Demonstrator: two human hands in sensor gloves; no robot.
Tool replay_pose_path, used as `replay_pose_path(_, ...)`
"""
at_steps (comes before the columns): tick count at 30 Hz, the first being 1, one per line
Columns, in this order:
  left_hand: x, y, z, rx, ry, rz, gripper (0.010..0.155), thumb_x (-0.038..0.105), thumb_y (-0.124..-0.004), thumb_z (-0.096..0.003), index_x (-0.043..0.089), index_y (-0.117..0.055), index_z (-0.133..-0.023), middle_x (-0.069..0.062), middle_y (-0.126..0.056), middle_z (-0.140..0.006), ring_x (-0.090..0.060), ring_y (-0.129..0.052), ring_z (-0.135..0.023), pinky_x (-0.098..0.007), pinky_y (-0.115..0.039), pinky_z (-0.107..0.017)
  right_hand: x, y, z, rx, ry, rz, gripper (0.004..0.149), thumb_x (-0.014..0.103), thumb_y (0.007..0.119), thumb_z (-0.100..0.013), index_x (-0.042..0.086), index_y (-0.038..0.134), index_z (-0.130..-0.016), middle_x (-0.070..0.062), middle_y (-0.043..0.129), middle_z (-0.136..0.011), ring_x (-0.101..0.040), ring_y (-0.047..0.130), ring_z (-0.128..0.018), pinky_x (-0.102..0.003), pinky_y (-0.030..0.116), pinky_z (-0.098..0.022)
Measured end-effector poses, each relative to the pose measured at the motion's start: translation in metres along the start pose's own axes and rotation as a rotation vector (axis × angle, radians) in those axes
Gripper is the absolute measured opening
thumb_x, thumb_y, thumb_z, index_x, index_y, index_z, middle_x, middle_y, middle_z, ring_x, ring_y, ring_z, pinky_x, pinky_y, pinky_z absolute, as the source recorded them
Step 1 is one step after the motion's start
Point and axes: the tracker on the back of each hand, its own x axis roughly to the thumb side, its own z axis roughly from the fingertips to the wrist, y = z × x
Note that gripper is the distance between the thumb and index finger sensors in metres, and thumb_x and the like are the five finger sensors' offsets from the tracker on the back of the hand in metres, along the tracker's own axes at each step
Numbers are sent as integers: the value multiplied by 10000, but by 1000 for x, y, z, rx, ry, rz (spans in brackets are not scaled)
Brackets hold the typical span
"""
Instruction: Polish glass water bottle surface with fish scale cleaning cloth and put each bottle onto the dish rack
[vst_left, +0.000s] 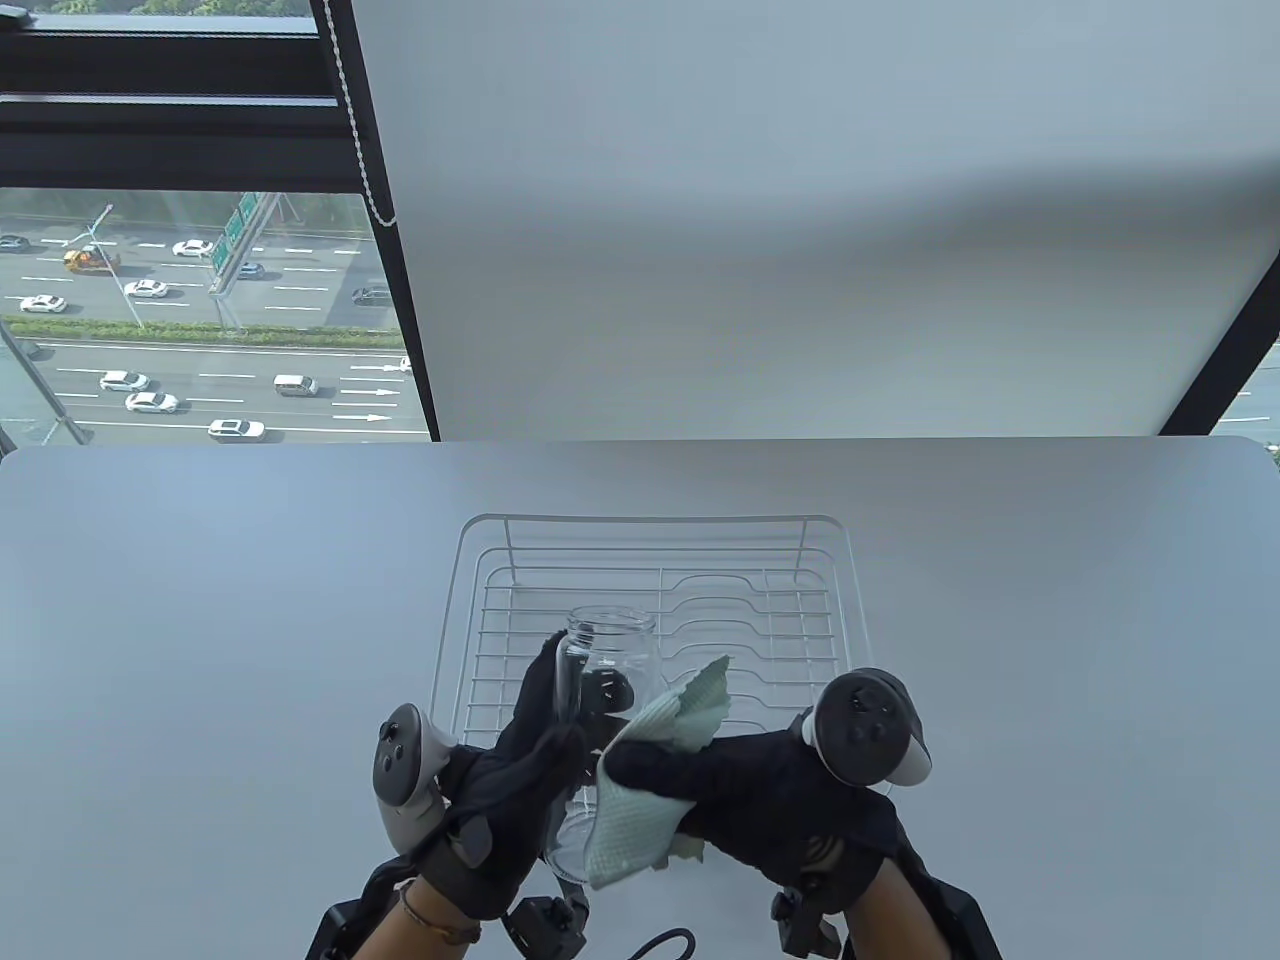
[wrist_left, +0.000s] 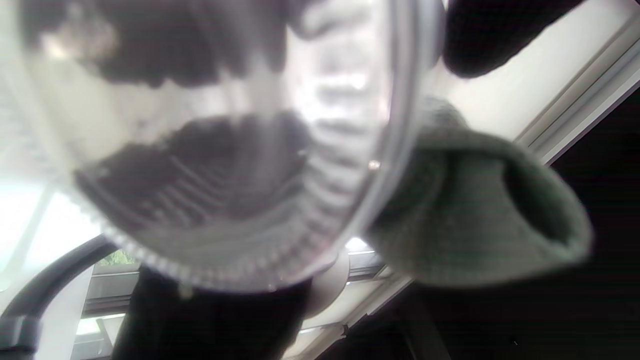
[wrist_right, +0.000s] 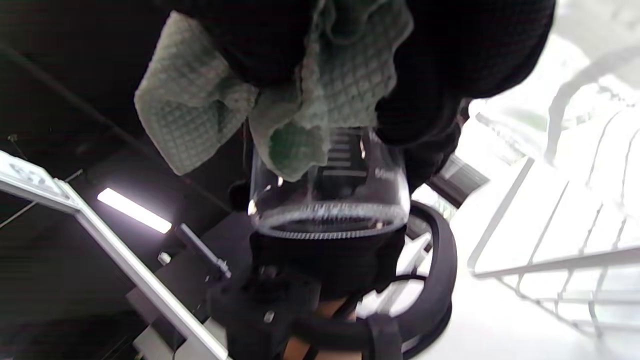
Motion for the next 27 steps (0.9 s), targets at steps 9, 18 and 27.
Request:
replay_pose_path(9, -2, 1, 1, 81, -22, 30, 927, 608, -695, -536, 168, -137, -1131, -234, -391, -1110, -523, -736, -843, -639, -728, -583, -6, 8, -5, 320, 43, -94, 538, 316, 795, -541, 566, 592, -972, -168, 860, -733, -275, 961, -552, -485, 797, -476)
replay_pose_path(18, 0, -4, -1, -8, -25, 32, 941, 537, -725, -529, 157, -100, -1121, -244, -330, -1123, -556, -675, -884, -664, -682, -630, -4, -5, 1, 10, -20, -49, 544, 325, 805, -528, 568, 598, -969, -141, 878, -718, -250, 967, -528, -465, 809, -459)
replay_pose_path(27, 1, 3, 2, 99, 0, -71, 924, 610, -764, -509, 150, -266, -1137, -239, -514, -1103, -515, -852, -805, -557, -843, -563, -3, -2, 1, -82, 1, 12, 569, 358, 786, -539, 552, 533, -1011, -149, 874, -717, -258, 965, -533, -472, 803, -463)
